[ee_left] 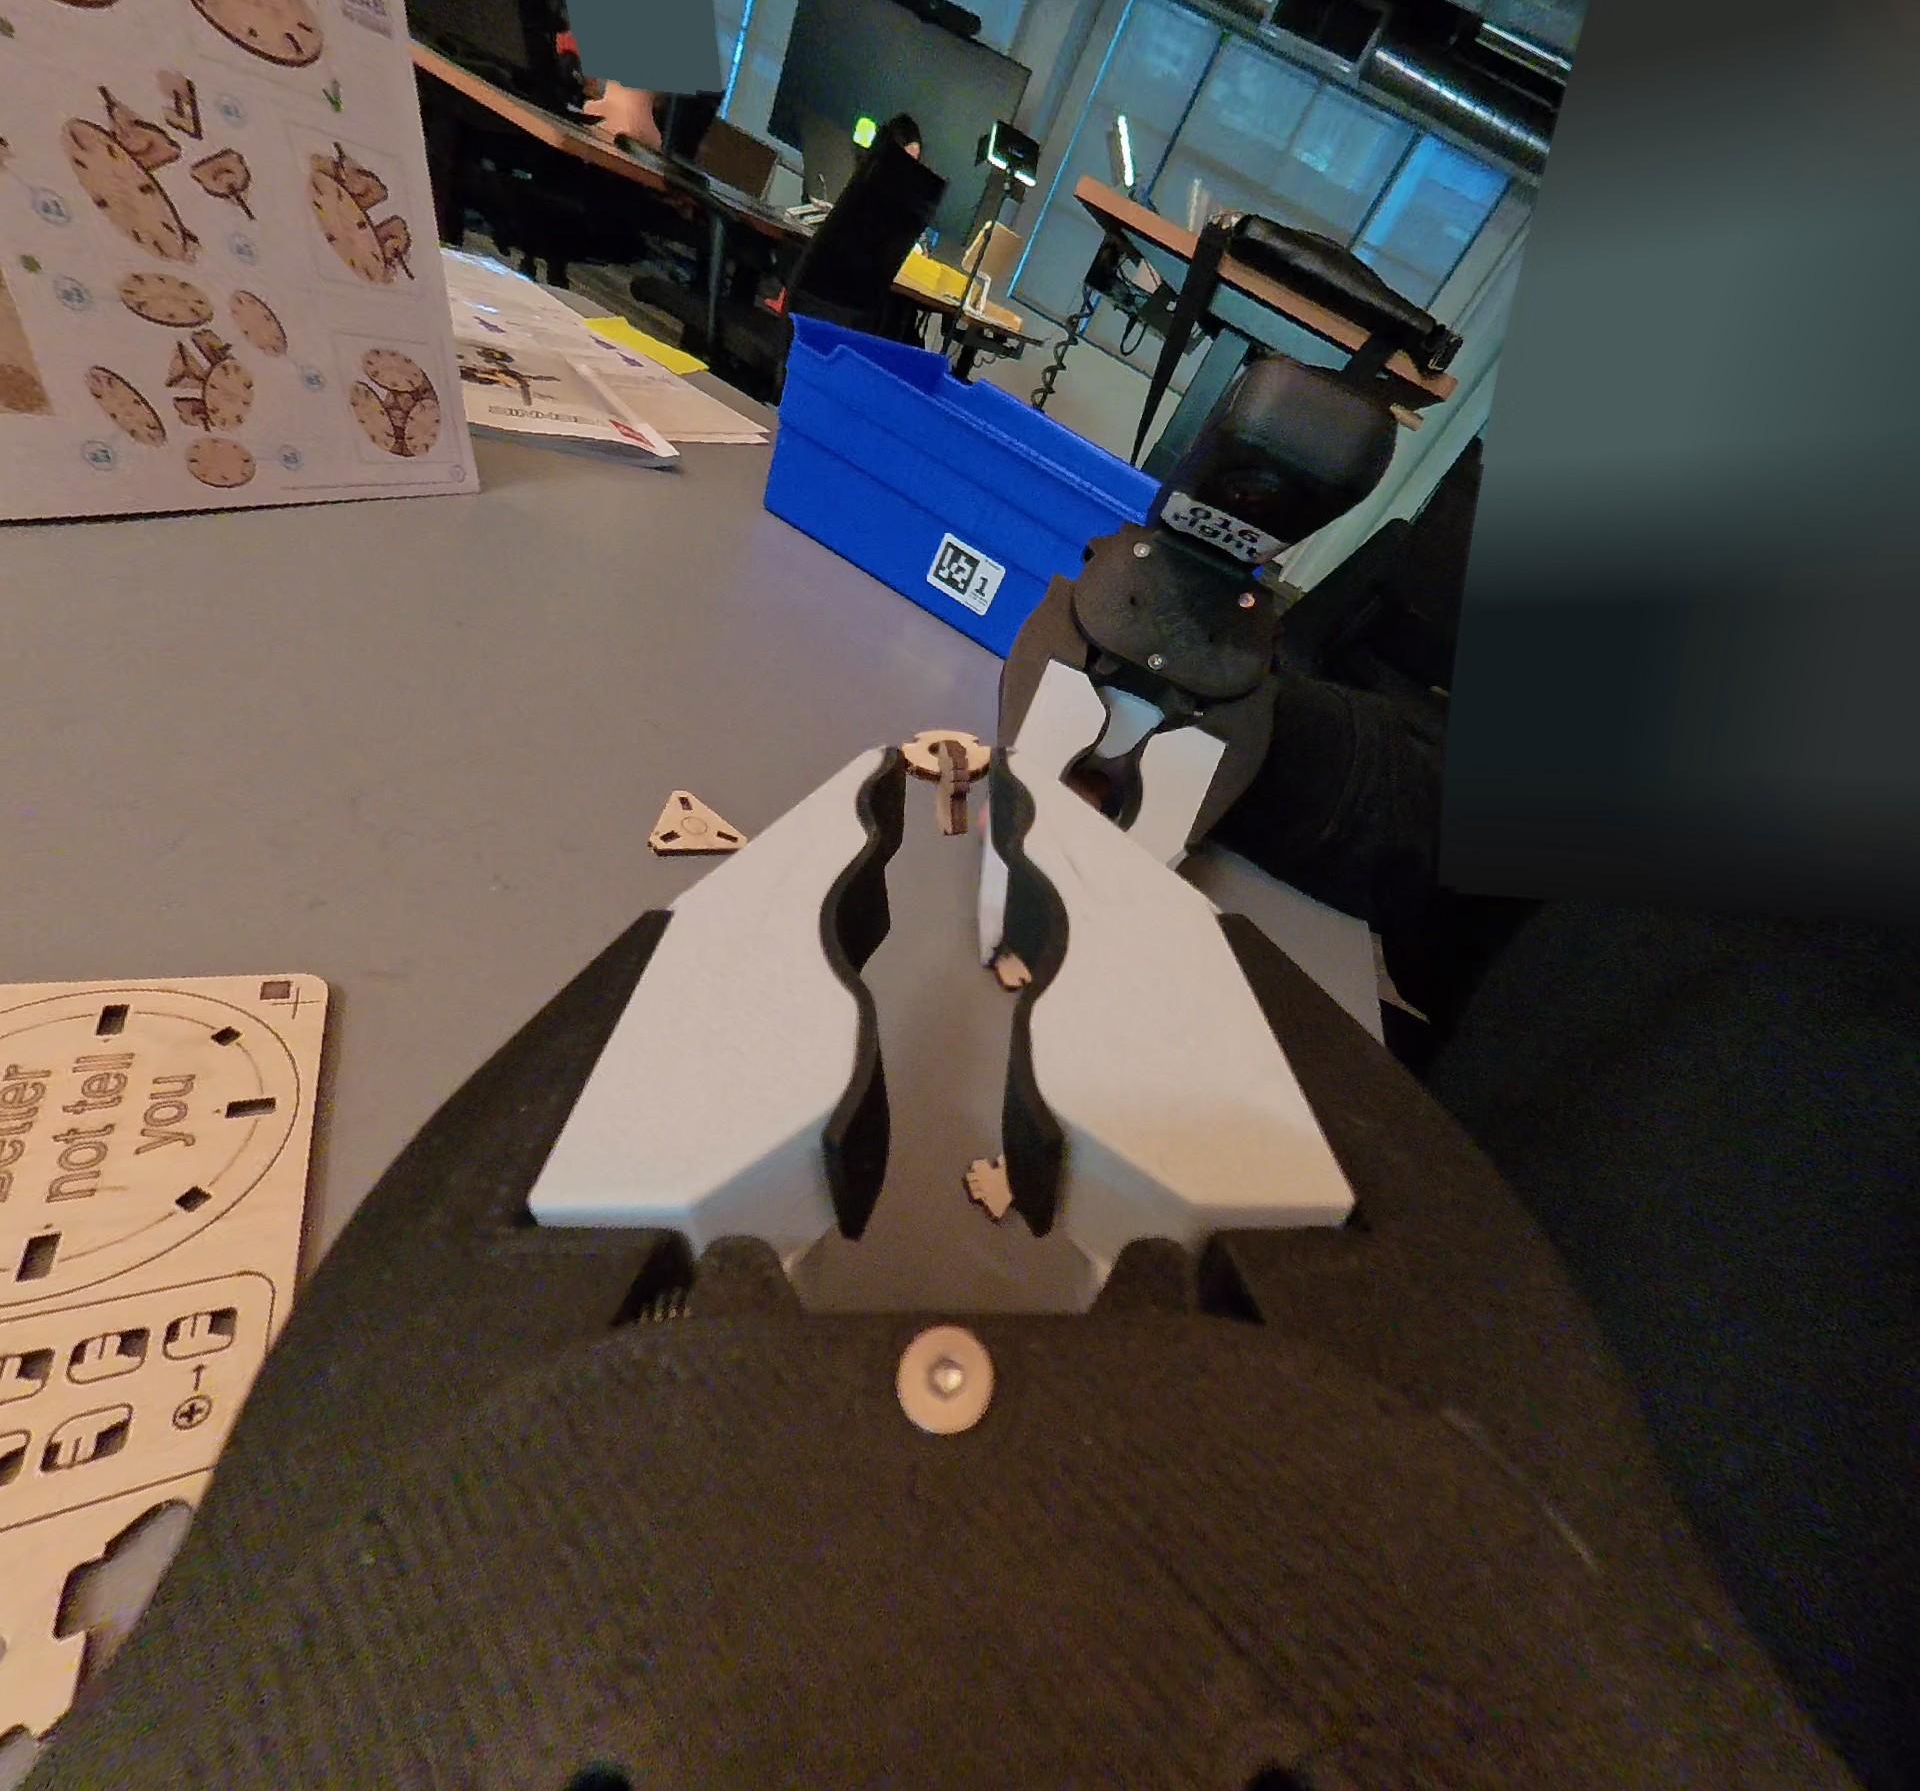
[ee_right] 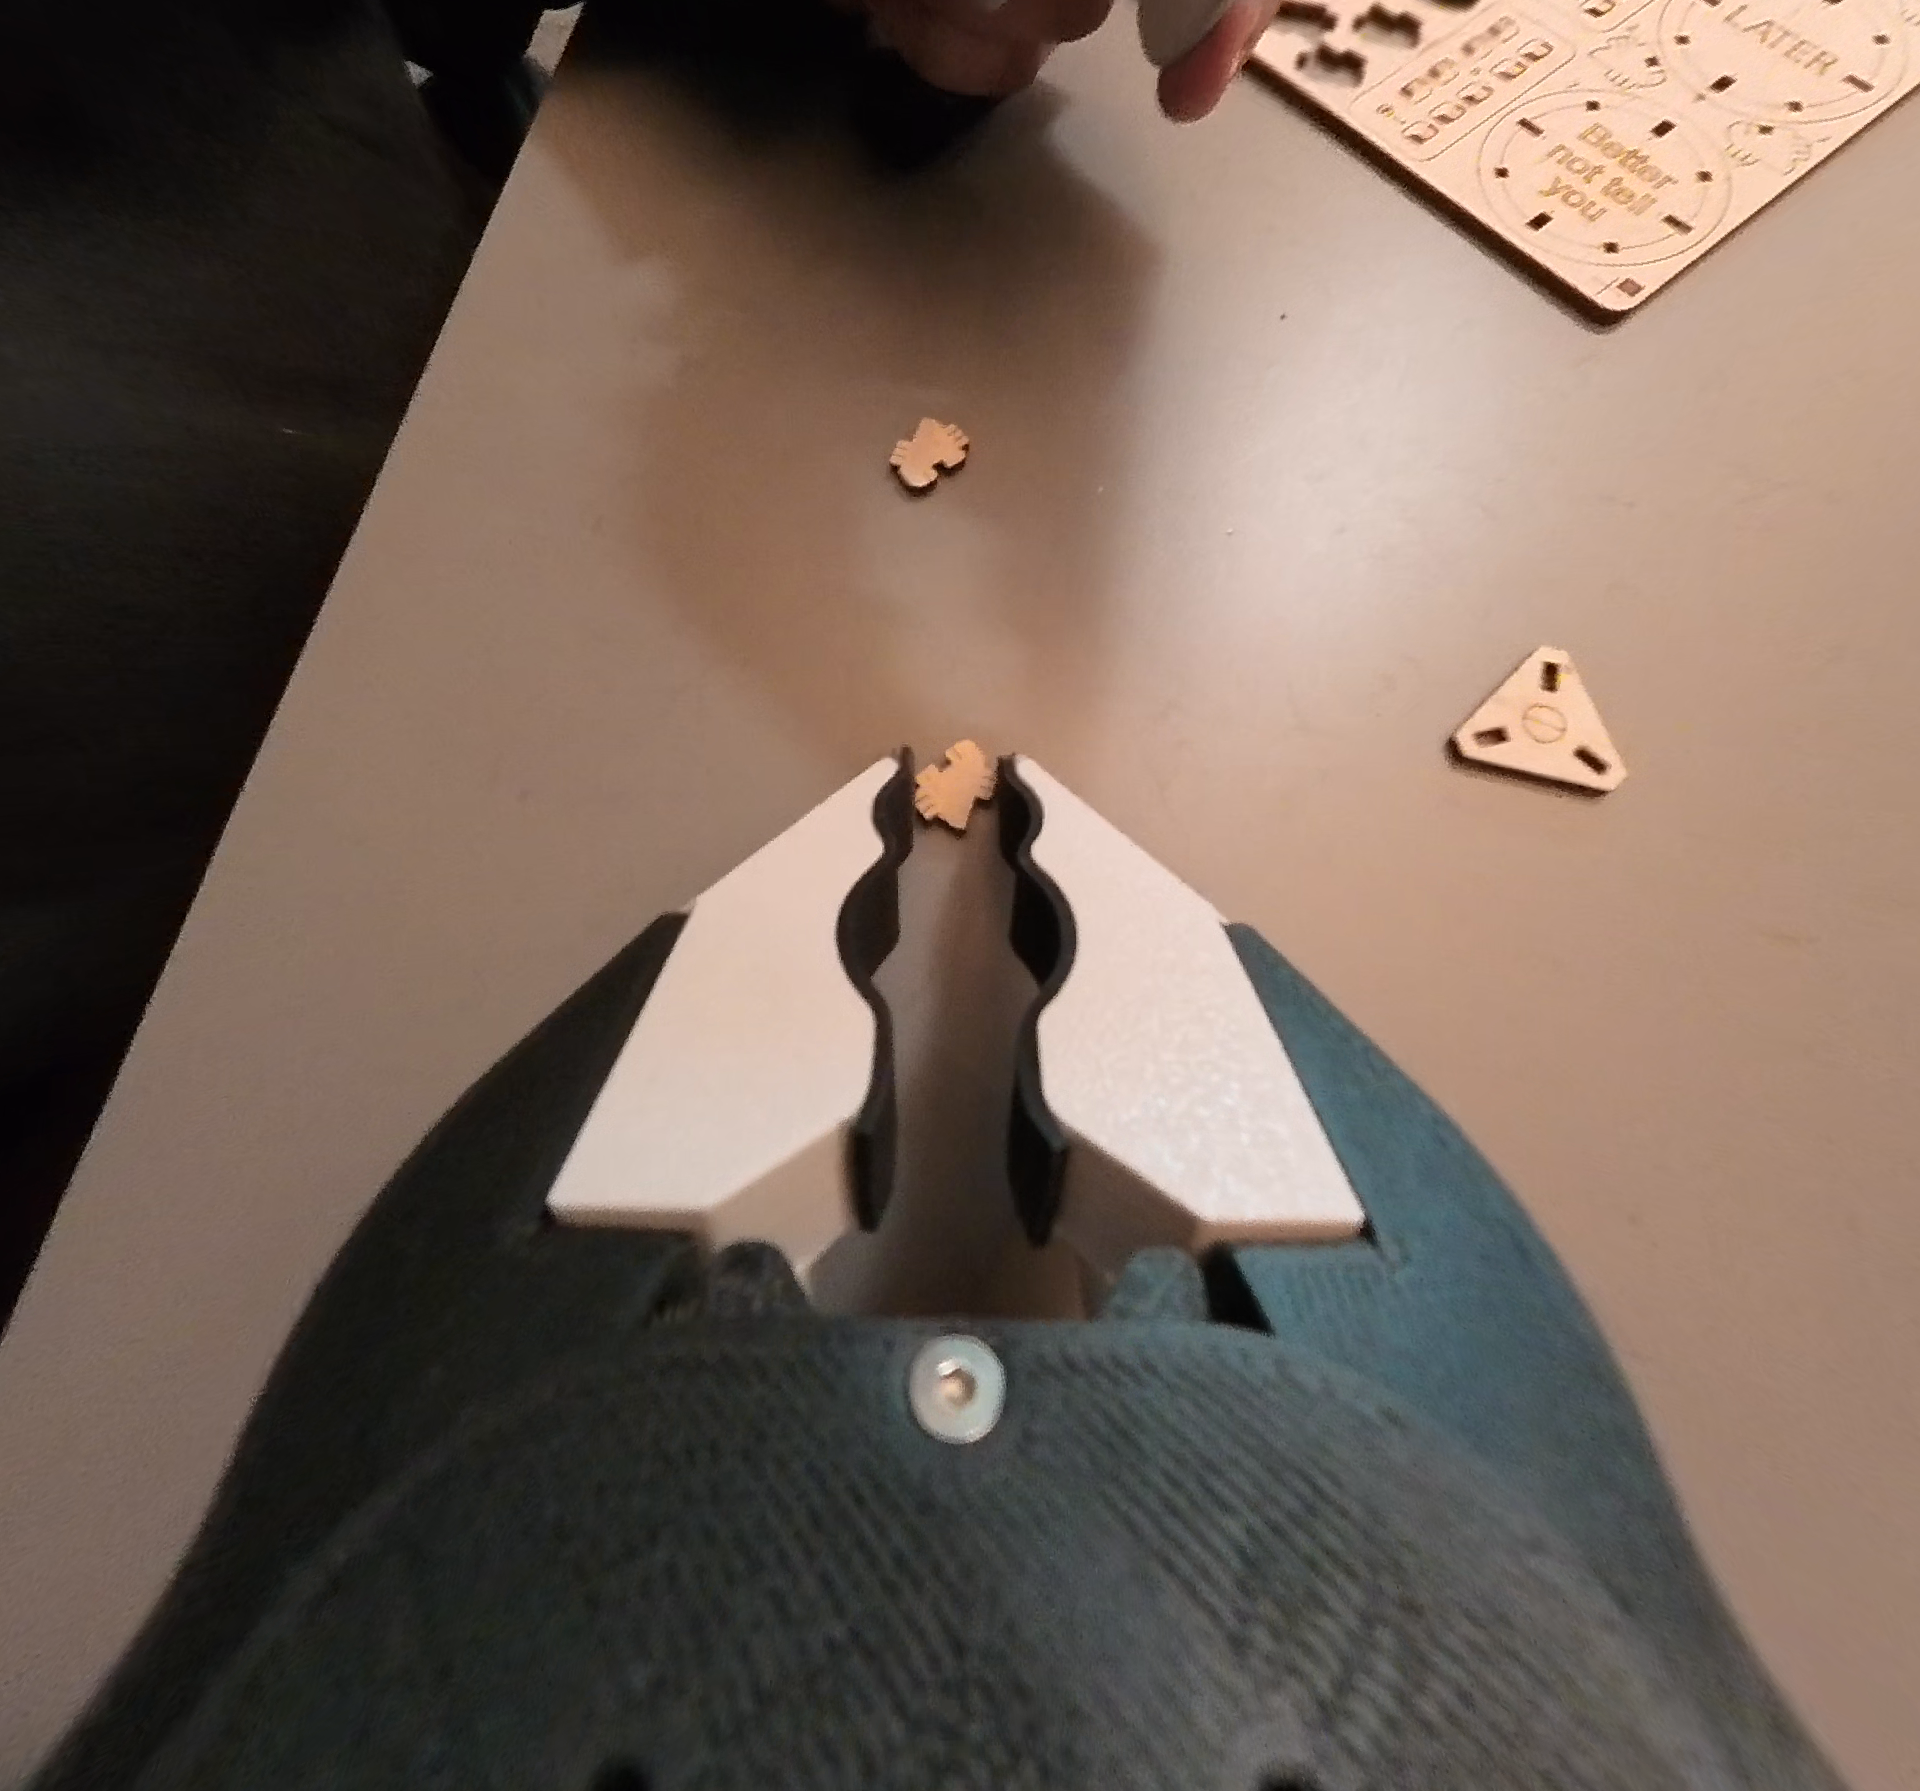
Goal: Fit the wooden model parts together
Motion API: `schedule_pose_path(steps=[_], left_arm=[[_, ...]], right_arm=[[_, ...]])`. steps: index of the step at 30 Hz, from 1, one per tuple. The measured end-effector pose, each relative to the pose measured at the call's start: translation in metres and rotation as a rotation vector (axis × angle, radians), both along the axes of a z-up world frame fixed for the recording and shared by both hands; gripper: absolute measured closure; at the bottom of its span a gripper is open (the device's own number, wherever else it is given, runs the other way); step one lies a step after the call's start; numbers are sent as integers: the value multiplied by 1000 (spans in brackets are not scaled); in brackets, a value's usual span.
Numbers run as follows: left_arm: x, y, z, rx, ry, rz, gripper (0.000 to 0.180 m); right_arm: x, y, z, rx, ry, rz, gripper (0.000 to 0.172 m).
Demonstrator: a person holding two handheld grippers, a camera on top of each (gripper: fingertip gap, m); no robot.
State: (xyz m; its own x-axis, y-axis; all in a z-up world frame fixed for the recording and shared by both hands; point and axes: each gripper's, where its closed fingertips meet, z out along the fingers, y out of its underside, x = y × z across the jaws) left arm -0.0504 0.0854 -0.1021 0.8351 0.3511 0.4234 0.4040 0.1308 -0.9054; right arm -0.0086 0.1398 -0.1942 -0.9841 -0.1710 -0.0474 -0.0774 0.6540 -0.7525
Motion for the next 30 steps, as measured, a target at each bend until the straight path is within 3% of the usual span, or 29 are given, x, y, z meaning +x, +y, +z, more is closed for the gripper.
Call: schedule_pose_path(steps=[4,7,13,21,30], left_arm=[[-1,0,-1,0,-15,1,167],[-1,3,-9,10,-112,-22,167],[-11,-1,-22,63,-309,-18,167],[-10,2,-29,29,-342,-24,167],[-3,8,-31,15,-360,-80,167]], right_arm=[[-26,-15,12,-96,215,-102,158],[-35,-24,24,-161,340,-154,158],[-43,-26,6,-60,350,-202,158],[-39,-37,66,-394,256,-273,158],[-37,-38,73,-412,387,-259,158]])
